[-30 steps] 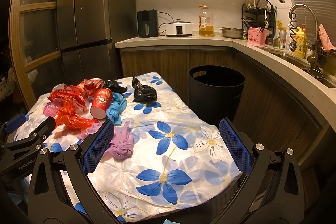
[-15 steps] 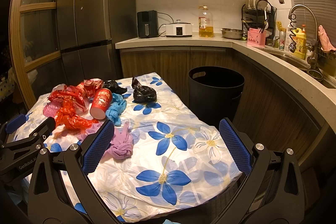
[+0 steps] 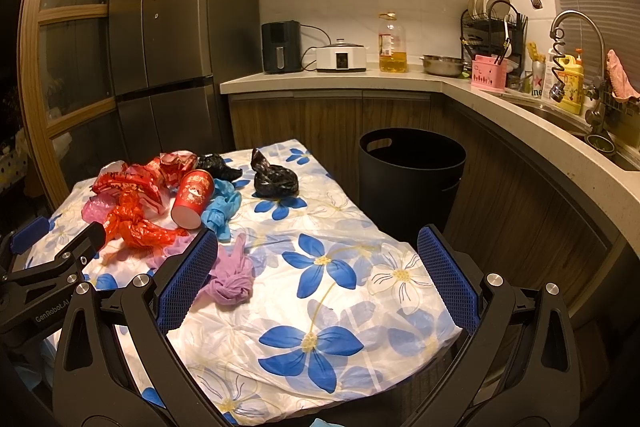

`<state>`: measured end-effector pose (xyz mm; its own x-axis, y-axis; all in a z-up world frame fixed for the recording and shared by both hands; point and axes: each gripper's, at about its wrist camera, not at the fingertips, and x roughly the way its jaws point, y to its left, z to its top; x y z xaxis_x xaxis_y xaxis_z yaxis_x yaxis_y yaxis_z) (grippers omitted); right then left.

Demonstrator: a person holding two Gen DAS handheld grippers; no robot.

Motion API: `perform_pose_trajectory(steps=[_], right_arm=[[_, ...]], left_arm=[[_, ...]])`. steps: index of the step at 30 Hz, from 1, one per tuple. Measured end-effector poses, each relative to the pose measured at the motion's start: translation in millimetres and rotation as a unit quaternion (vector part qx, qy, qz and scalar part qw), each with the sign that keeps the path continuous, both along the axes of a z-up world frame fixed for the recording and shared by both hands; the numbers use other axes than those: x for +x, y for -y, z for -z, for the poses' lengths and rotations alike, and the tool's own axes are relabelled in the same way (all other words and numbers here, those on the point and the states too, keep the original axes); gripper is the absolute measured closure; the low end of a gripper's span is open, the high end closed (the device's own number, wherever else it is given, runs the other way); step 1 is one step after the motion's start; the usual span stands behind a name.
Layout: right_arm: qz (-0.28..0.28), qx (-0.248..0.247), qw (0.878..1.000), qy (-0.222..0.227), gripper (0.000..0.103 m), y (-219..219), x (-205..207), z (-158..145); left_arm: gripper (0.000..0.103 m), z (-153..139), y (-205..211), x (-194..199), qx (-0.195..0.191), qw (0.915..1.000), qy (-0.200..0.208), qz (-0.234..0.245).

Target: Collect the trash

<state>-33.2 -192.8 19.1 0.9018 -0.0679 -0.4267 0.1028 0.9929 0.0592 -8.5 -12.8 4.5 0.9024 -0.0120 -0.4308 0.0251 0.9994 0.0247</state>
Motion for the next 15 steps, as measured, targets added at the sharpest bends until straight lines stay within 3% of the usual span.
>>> perform_pose_trajectory(steps=[15], right_arm=[[0.000,-0.001,1.000,-0.001,0.004,0.4,3.5,0.1]], left_arm=[[0.005,-0.4,0.3,6.3,-0.006,1.0000,-0.003,0.001]])
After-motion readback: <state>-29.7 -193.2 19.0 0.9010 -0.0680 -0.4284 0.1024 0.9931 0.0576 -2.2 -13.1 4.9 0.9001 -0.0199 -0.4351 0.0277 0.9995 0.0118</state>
